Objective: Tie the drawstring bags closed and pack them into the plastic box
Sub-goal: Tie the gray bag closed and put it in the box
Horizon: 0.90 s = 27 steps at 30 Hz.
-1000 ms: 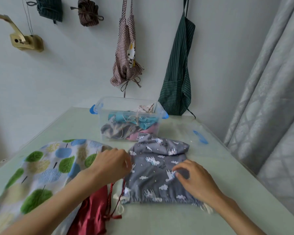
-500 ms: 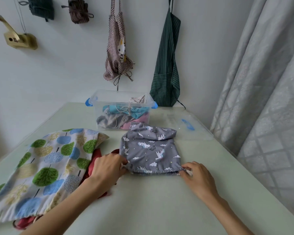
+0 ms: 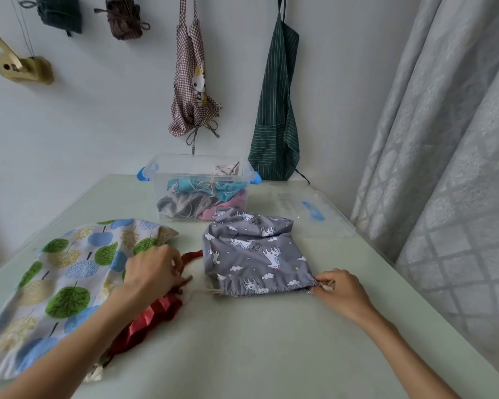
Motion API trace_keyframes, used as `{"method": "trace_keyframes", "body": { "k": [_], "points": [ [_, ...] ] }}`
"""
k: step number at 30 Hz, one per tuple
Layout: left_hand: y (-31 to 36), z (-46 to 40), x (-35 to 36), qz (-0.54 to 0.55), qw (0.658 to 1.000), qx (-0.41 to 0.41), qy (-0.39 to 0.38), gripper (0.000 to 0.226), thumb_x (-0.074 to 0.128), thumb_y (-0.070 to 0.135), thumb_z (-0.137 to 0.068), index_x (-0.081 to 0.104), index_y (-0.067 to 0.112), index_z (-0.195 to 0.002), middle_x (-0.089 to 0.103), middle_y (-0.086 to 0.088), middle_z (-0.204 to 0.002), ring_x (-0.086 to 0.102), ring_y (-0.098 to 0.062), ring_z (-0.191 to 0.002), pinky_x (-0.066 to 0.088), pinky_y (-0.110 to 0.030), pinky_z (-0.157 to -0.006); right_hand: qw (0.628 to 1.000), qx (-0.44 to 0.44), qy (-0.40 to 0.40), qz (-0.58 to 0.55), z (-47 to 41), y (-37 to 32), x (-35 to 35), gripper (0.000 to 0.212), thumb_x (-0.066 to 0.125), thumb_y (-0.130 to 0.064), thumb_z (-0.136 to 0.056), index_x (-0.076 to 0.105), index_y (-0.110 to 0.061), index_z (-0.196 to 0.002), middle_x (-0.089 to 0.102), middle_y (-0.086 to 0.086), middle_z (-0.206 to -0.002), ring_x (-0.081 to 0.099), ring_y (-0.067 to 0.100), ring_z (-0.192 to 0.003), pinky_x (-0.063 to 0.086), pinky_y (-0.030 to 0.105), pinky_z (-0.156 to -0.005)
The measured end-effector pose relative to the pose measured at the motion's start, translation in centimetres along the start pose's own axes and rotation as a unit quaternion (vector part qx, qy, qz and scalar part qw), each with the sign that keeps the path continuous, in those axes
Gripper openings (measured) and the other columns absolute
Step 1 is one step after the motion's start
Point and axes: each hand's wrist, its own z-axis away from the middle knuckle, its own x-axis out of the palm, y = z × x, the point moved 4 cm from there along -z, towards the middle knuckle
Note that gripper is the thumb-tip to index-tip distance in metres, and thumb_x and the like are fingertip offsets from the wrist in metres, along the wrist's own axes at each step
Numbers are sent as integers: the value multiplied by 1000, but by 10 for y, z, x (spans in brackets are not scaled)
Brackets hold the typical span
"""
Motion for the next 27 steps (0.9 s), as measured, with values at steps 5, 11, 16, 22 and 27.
{"method": "trace_keyframes", "body": {
  "k": [5,11,16,22,27],
  "points": [
    [14,10,-30,-13,997,33,65,59,63,10,-79,37,24,-130,47,-1,-122,48,-17,-95,42,-28,-68,996,-56,-70,17,6,3,1,16,68,-20,-78,70,-13,-93,51,1,-91,56,15,-88,41,26,-76],
    [56,25,15,-109,983,91,-120,50,56,47,-89,46,17,-128,56,-2,-127,52,-22,-119,44,-32,-88,998,-43,37,31,14,7,-1,12,63,-31,-85,70,-23,-90,52,-6,-85,51,11,-80,34,25,-65],
    [51,25,18,-72,991,114,-24,25,55,40,-91,63,19,-101,65,-4,-105,62,-28,-99,43,-34,-72,996,-49,56,39,14,8,-7,17,60,-30,-89,67,-18,-81,60,1,-87,60,22,-87,38,29,-67],
    [5,12,-9,-83,990,32,106,19,56,35,-92,68,21,-94,67,2,-90,60,-18,-80,38,-28,-60,991,16,116,69,8,47,-44,19,53,-25,-93,69,-15,-93,70,9,-99,63,31,-94,46,34,-73],
    [-16,10,-15,-108,990,-24,88,24,54,40,-92,66,22,-103,66,0,-95,58,-19,-80,38,-28,-61,985,111,69,110,6,71,-57,17,53,-22,-92,69,-19,-97,68,9,-110,62,30,-103,44,30,-73]
  ]
}}
